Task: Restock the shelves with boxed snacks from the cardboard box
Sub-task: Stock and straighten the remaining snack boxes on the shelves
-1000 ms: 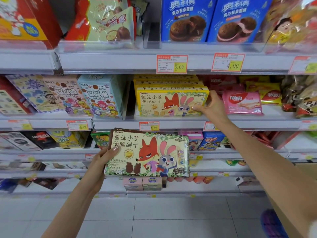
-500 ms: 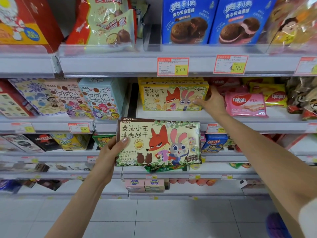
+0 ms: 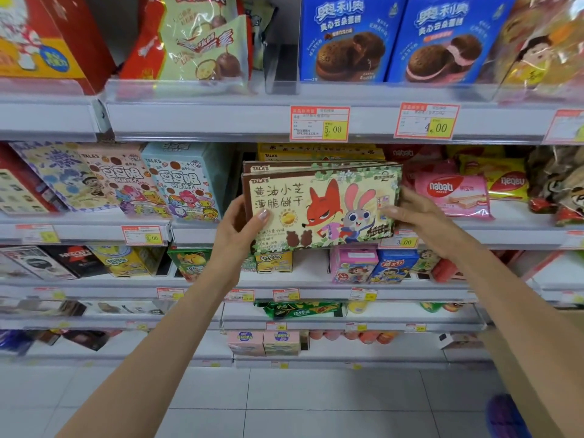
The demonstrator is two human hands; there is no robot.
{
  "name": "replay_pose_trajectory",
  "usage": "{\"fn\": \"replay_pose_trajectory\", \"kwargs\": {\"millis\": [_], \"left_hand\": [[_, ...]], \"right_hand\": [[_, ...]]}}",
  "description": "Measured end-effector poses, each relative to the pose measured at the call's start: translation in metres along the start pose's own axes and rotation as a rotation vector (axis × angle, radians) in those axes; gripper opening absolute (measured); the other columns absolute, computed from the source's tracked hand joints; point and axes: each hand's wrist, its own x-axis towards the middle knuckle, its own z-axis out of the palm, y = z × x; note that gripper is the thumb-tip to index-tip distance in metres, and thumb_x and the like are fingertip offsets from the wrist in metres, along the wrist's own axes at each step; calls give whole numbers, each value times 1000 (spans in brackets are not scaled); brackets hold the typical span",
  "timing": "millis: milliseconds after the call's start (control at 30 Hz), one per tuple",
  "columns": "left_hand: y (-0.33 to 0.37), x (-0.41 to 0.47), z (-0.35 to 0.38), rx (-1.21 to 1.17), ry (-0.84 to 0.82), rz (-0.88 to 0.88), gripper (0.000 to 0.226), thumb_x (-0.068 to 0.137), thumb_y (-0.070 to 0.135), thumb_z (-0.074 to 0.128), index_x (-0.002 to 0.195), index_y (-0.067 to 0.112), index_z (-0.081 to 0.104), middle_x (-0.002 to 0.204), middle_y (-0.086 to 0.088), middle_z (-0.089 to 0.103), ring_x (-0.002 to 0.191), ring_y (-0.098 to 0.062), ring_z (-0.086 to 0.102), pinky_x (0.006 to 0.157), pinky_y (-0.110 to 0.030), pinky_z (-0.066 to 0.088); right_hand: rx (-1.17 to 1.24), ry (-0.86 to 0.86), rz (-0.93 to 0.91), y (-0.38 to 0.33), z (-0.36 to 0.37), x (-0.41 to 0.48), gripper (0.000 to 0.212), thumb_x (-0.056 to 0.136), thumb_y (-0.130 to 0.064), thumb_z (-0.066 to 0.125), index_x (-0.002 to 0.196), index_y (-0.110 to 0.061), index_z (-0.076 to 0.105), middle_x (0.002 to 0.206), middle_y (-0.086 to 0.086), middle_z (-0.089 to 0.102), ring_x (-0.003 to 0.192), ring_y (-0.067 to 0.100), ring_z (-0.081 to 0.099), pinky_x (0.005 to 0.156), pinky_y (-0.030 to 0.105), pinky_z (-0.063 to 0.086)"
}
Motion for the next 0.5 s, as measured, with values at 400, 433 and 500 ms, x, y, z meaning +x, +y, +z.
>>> {"fn": "replay_pose_trajectory", "kwargs": {"millis": [400,433,500], "left_hand": [[-2,51,16,508,12,211,48,90,18,60,134,10,43,134,-10,44,111,-10,48,102,-27,39],[-3,53,17,563,35,225,47,90,18,59,134,9,43,135,-11,42,113,-12,47,100,-22,36],[-4,57,18,606,57,235,48,91,19,58,135,8,43,136,-11,42,118,-18,47,96,-19,34]], "right_hand": [[-116,331,-121,2,11,19,64,74,10,68,132,-7,47,102,-7,61,83,-5,60,66,6,46],[-128,349,-118,3,13,21,63,74,9,69,132,-7,48,99,-5,62,83,1,61,67,7,48],[-148,384,-120,5,16,24,61,75,6,70,131,-8,50,100,-1,63,88,12,59,72,10,50]]}}
